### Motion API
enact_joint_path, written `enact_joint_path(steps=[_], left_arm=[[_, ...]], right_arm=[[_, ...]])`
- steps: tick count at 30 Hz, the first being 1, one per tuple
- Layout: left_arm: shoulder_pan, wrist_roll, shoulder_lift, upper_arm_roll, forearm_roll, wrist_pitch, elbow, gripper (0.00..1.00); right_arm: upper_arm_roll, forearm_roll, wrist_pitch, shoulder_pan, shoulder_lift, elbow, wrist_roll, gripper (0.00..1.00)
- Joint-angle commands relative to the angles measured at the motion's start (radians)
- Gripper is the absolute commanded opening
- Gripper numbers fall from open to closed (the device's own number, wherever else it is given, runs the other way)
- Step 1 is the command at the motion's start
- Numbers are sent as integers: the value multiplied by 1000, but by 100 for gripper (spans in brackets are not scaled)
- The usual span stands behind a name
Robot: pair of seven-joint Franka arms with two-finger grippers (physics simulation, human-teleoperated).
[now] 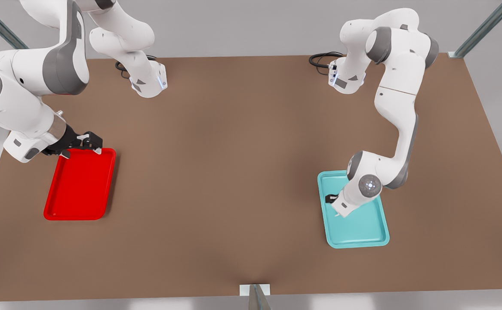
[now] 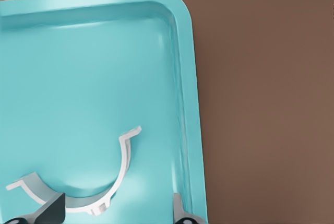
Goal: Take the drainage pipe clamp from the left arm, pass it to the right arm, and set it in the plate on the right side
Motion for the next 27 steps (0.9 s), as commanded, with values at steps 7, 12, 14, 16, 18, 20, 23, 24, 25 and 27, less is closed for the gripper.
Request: enact_joint_path(steps=[7,12,14,16,18,20,23,24,25,27], left_arm=[[12,-114,31,0,20,175,-28,100],[27,-75,45,0,20,175,-28,96],[26,-75,45,0,20,175,-28,88],[26,-75,45,0,20,175,-28,82],[27,-75,49,0,20,175,-28,78],[27,-75,52,0,20,175,-28,78],[38,-75,57,0,20,175,-28,70],[38,-75,58,0,20,176,-28,70],[37,-75,60,0,20,178,-28,69],[38,-75,65,0,20,182,-28,66]], right_arm=[[1,1,1,-3,-1,0,-12,100],[1,1,-1,-5,-1,0,-12,100],[1,1,-1,-5,-1,0,-22,100],[1,1,1,-5,-1,0,-33,100],[1,1,1,-5,-1,0,-33,100],[-1,1,1,-6,-1,0,-35,100],[1,1,-1,-8,-1,-2,-36,100],[-1,1,-1,-8,-1,-2,-41,100],[-1,1,-1,-8,-1,-2,-41,100],[-1,1,-1,-8,-1,-2,-41,100]])
